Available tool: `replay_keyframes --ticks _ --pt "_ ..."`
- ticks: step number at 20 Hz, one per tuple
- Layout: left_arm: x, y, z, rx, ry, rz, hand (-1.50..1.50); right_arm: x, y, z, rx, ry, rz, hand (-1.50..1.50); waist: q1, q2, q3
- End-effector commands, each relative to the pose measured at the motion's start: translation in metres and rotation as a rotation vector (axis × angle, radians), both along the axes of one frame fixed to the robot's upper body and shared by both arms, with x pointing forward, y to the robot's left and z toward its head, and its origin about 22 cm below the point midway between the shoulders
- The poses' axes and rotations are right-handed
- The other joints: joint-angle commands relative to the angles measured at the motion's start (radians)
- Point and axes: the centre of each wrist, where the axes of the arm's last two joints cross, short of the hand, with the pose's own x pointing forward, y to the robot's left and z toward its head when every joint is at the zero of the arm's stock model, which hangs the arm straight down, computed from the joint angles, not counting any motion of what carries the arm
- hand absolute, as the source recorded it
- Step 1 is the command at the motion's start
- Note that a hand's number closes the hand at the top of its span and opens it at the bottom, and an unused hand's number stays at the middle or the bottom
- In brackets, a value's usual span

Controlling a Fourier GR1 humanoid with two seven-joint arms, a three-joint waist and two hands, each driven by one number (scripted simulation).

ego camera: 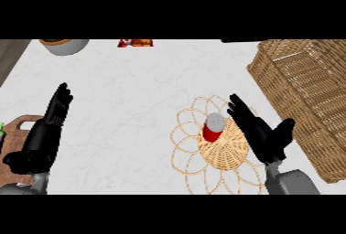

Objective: Pick the can from the placemat and place it in the basket

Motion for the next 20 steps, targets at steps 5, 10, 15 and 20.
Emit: replay_keyframes --ticks 5,10,15,20 --pt "0.018 0.019 0.005 -0.05 0.162 0.033 0.0 0.075 -0.002 0.116 0.258 -0.502 0.164 1.5 0.064 0.035 -0.026" --pt "0.024 0.019 -0.005 -0.102 0.285 0.033 0.0 0.056 0.042 0.154 -0.195 -0.881 0.619 -1.5 0.052 0.029 -0.032" --pt "0.037 0.033 0.009 -0.132 0.326 0.031 0.0 0.023 0.119 0.109 -0.166 -0.992 0.487 -1.5 0.026 0.017 -0.031" --pt "0.028 0.026 -0.004 -0.141 0.336 0.056 0.0 0.014 0.134 0.171 -0.324 -0.806 0.446 -1.5 0.019 0.01 -0.032"
